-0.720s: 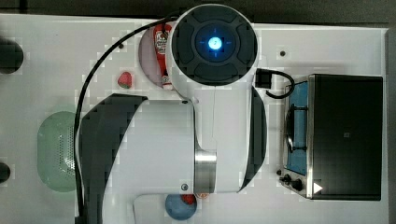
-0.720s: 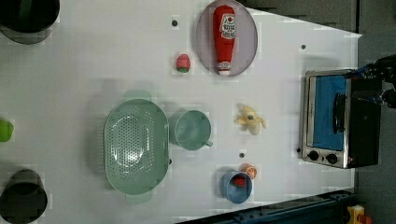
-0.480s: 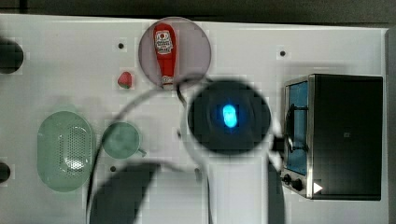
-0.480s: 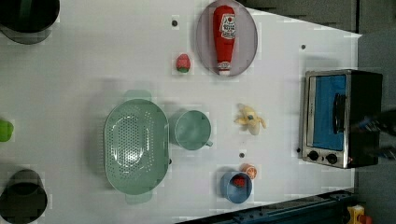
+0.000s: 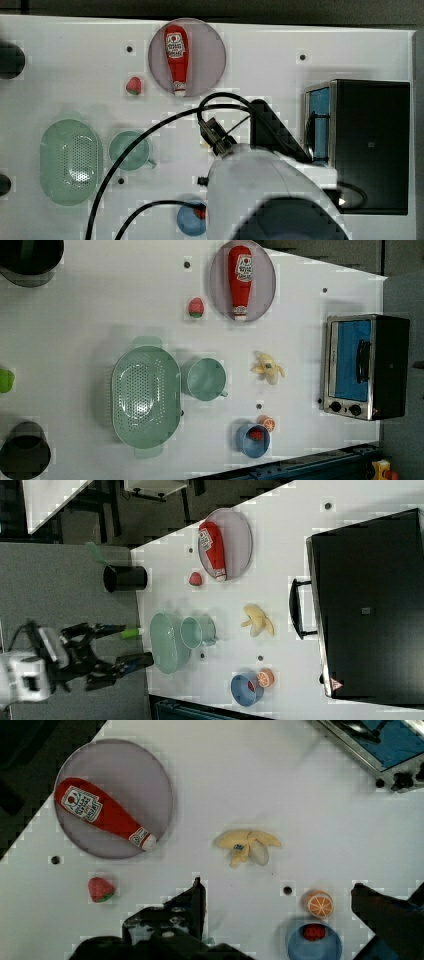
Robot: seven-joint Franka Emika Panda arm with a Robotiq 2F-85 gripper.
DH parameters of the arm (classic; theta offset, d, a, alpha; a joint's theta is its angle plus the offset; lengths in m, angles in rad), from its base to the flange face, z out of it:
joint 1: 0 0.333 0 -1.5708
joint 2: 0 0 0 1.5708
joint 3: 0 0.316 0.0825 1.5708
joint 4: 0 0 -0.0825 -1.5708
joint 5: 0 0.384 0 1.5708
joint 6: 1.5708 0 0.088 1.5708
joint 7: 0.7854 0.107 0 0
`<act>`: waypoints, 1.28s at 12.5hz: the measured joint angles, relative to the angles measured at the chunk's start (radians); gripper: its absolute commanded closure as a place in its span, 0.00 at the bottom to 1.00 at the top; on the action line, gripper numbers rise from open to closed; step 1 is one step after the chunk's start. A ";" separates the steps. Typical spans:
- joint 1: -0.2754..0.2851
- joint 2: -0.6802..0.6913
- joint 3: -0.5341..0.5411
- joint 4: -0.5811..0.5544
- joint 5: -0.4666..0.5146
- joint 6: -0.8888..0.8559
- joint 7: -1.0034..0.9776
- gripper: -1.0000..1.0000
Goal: Pick Banana and place it in mug.
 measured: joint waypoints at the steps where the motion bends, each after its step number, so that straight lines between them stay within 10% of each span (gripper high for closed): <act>1: 0.000 0.018 -0.005 -0.033 -0.003 0.045 -0.018 0.00; 6: -0.003 0.216 -0.004 -0.293 -0.017 0.409 -0.235 0.00; 16: -0.011 0.644 -0.024 -0.373 -0.008 0.722 -0.756 0.00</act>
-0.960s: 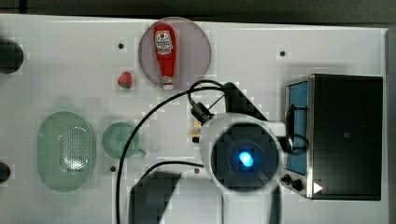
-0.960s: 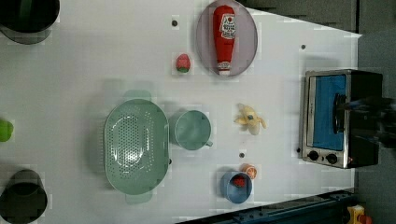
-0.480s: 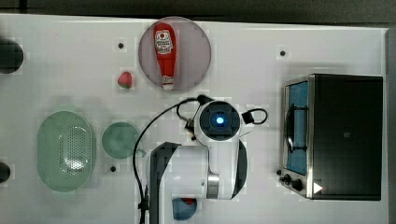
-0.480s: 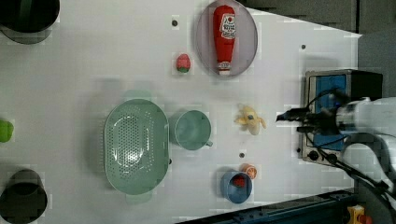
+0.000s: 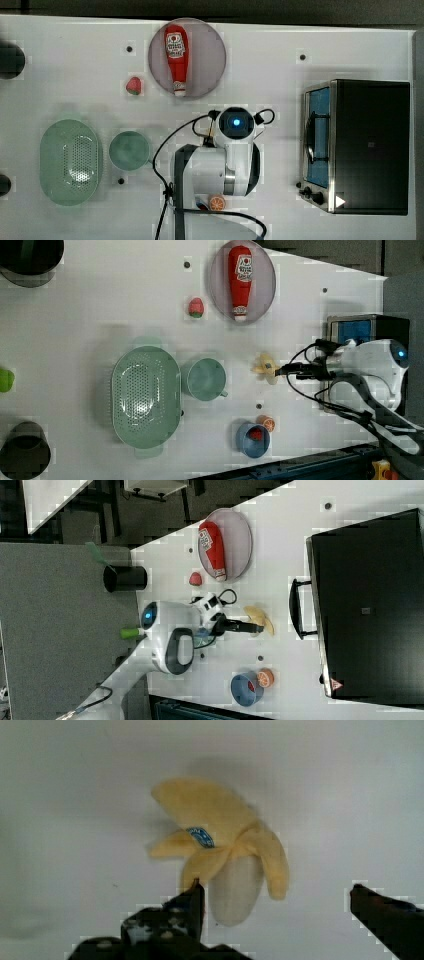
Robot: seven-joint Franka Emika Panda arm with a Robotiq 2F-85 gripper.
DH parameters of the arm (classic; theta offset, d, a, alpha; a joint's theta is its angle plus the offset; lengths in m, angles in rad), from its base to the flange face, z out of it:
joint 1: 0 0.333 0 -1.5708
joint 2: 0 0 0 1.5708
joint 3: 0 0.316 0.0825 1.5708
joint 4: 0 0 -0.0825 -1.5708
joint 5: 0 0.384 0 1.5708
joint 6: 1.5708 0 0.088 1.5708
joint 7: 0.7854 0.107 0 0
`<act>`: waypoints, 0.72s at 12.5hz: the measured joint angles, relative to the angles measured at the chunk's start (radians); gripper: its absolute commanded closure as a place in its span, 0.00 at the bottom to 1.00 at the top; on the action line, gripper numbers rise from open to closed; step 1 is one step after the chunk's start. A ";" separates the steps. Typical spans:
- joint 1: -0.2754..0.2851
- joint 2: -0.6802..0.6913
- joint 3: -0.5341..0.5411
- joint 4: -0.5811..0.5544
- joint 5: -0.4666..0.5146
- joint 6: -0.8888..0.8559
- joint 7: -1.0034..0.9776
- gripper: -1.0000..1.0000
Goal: Pick Banana and place it in mug.
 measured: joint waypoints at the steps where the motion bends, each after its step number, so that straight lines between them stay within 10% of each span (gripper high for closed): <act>1: 0.011 0.022 -0.013 -0.016 -0.006 0.049 -0.009 0.00; 7: 0.020 0.151 0.011 -0.025 -0.006 0.257 -0.026 0.00; 9: 0.022 0.152 0.017 -0.051 0.002 0.301 -0.026 0.15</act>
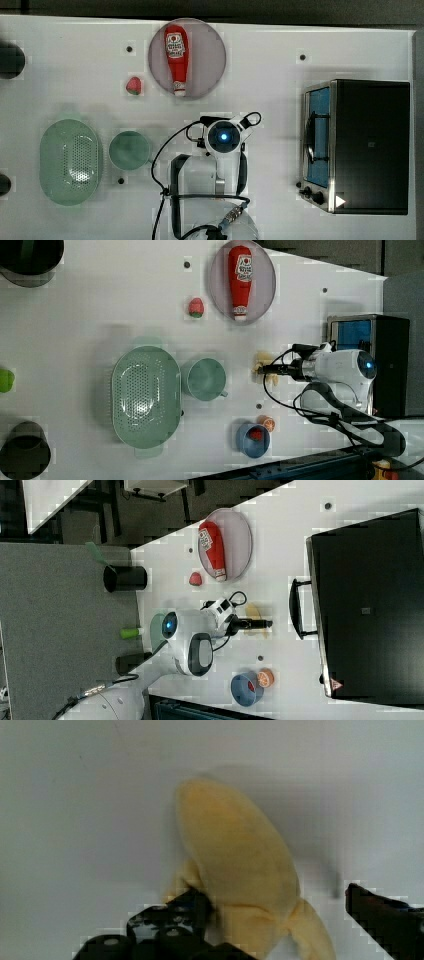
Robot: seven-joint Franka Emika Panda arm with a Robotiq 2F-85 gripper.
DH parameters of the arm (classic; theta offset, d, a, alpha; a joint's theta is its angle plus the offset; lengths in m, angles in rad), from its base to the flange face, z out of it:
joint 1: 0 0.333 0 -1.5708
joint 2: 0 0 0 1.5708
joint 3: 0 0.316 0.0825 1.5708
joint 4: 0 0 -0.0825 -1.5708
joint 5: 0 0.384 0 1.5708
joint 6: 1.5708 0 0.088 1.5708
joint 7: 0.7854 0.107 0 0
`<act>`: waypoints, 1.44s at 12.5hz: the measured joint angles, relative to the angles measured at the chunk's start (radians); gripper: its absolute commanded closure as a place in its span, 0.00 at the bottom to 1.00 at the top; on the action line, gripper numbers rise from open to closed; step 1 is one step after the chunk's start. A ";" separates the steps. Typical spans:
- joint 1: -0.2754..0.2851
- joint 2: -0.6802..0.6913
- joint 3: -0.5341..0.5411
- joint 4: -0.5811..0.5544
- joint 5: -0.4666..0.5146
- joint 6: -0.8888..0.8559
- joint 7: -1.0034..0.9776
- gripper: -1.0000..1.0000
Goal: Pick Banana and place it in mug.
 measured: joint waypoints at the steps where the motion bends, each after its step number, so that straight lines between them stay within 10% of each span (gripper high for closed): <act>1: 0.003 -0.002 -0.004 -0.008 0.002 -0.002 0.000 0.29; 5: 0.002 -0.033 0.005 -0.012 0.002 0.006 0.000 0.69; 10: -0.001 -0.116 0.003 -0.002 0.012 -0.007 -0.015 0.69; 18: -0.034 -0.583 -0.026 0.131 -0.021 -0.635 -0.015 0.69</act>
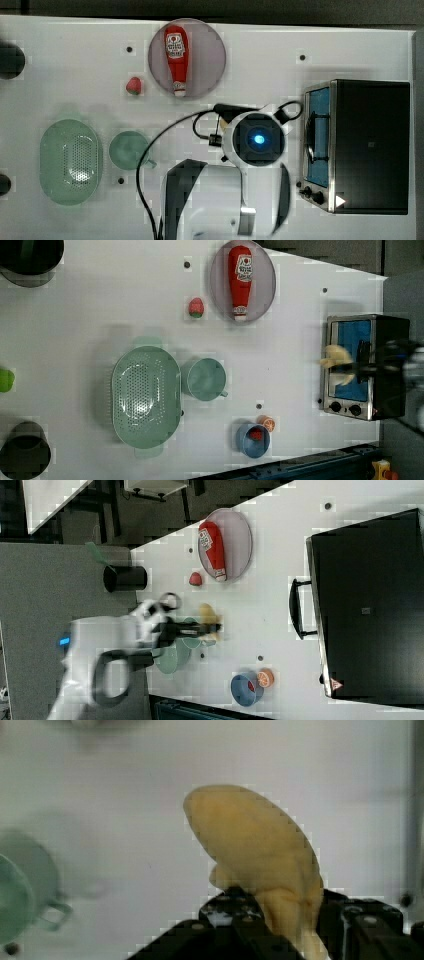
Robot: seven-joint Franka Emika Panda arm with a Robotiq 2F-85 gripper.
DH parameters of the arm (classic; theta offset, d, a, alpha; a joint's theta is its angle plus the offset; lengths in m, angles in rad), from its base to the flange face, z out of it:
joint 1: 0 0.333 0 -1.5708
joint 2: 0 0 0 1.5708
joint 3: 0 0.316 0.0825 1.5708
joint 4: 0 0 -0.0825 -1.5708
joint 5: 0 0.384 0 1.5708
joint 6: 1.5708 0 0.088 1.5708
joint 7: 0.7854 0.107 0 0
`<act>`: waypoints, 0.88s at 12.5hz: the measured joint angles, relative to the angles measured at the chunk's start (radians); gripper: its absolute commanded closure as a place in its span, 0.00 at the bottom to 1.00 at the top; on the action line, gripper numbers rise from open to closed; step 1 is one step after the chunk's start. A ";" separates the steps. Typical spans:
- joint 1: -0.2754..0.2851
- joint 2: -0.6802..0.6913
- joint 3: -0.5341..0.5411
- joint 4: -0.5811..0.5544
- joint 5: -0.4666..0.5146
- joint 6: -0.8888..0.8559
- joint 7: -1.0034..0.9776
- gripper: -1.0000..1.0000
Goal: Pick Banana and place it in mug.
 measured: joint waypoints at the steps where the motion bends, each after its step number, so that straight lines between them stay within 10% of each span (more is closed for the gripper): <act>1: -0.004 -0.053 0.005 0.031 0.004 -0.037 0.000 0.69; 11: 0.032 -0.086 0.205 0.254 0.079 -0.393 0.289 0.69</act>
